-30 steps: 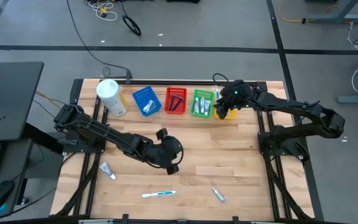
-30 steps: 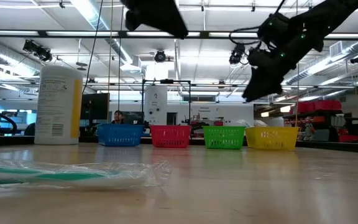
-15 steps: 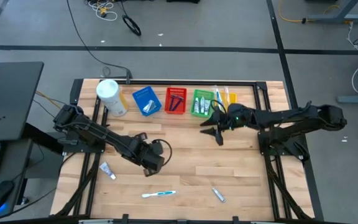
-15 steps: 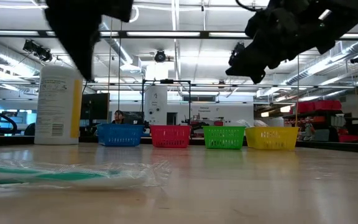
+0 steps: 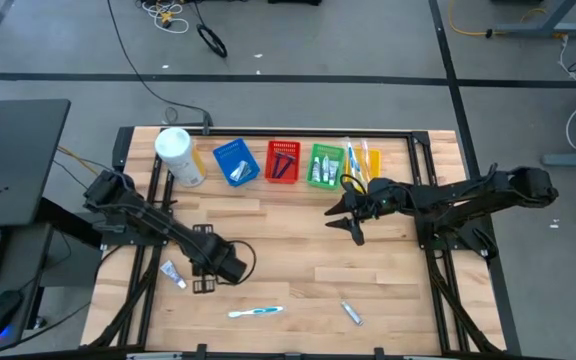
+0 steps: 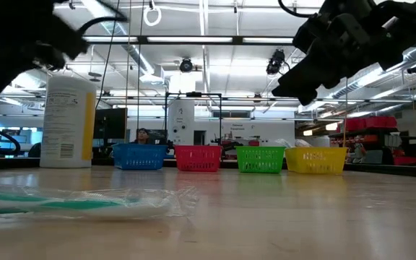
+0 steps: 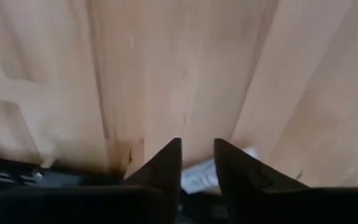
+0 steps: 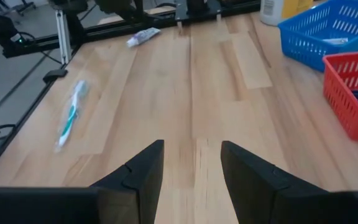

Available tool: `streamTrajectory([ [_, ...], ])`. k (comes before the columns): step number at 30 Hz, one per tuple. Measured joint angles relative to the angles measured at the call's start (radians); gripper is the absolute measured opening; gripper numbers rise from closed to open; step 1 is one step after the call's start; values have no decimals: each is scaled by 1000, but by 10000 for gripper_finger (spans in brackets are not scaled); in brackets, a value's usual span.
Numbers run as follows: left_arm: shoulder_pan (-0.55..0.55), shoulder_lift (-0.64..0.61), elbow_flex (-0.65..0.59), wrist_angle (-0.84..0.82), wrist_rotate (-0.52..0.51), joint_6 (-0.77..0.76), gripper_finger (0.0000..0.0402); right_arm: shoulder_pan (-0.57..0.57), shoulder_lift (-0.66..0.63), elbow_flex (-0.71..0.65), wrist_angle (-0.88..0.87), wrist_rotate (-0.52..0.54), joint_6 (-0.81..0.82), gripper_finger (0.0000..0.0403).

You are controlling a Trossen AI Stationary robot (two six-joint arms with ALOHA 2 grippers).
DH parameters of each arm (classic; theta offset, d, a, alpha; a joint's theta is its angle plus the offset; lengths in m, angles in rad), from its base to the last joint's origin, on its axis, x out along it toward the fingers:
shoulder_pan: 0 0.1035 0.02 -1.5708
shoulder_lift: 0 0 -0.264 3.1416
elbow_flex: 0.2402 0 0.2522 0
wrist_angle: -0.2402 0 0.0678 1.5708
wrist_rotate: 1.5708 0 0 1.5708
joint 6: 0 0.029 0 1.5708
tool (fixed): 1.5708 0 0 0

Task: Pick & Place Travel size toiletries
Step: Put the white toothpaste into the green basket

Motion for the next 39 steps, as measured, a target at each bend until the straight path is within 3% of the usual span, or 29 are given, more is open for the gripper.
streamTrajectory([
  [9, -55, 0, -186, 11, 116, 131, 201, 0, 0, -1, 1, 0, 13, 169],
  [15, -111, 0, -240, 48, 235, 131, 236, 0, 0, -1, 0, 0, 20, 169],
  [26, -218, 1, -313, 286, 275, -9, 245, 0, 0, -1, 0, 0, 51, 169],
  [32, -224, 1, -376, 290, 267, -86, 245, 0, 1, -1, 1, 0, 51, 169],
  [39, -220, 1, -405, 365, 236, -84, 217, 0, 1, -1, 1, 0, 51, 169],
])
